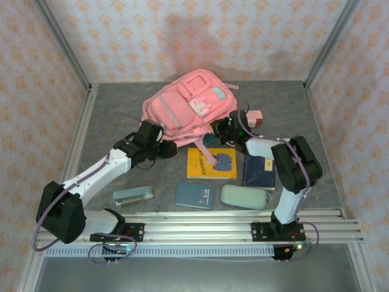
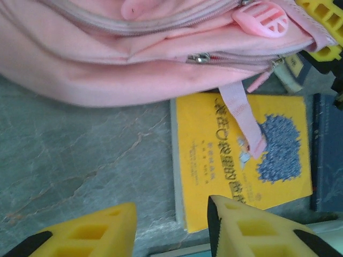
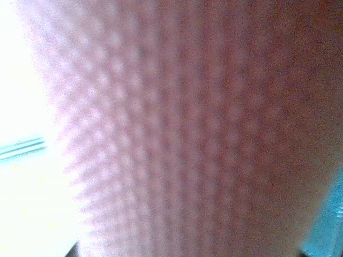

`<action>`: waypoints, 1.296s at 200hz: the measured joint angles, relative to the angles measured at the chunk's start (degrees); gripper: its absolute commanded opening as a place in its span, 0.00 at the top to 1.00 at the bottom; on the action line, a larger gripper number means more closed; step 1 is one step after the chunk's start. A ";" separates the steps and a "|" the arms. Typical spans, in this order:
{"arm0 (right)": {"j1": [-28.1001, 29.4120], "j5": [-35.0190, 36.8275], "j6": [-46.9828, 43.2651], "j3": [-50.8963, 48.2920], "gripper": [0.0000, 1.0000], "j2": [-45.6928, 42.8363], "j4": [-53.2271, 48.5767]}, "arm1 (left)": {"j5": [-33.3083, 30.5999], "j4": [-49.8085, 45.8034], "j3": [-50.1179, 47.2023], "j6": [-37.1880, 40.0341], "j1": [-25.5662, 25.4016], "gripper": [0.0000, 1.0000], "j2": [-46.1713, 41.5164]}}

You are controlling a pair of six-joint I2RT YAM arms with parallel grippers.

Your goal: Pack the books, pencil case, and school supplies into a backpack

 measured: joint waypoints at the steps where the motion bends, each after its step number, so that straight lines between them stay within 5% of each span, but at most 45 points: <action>1: -0.02 -0.09 -0.07 0.04 0.98 -0.13 -0.09 | 0.07 0.00 0.13 0.07 0.00 0.56 0.09; 95: -1.44 -7.13 -0.22 1.53 0.97 -7.28 -1.11 | 1.46 -0.72 9.57 2.51 1.16 0.51 5.88; 259: -1.38 -10.60 5.95 1.46 0.97 -7.50 6.75 | 2.14 4.63 8.90 -0.42 2.95 0.44 8.28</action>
